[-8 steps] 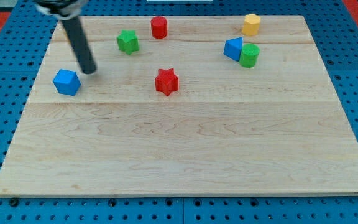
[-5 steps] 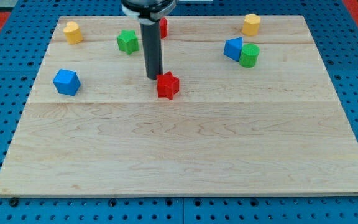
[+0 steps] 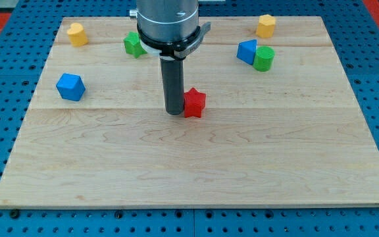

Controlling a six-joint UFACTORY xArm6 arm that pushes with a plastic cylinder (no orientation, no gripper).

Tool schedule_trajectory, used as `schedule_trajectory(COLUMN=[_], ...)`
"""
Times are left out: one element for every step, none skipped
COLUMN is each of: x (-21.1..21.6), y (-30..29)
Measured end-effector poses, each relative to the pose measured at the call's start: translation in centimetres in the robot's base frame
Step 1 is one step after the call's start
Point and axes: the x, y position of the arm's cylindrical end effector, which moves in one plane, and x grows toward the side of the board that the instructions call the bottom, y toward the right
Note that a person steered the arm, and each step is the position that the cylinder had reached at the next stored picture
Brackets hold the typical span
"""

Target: Push the red star diagonal to the red circle

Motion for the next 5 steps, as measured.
schedule_trajectory(x=[0.2,0.2,-1.3,-2.2,-2.2], y=[0.0,0.0,0.0,0.0,0.0])
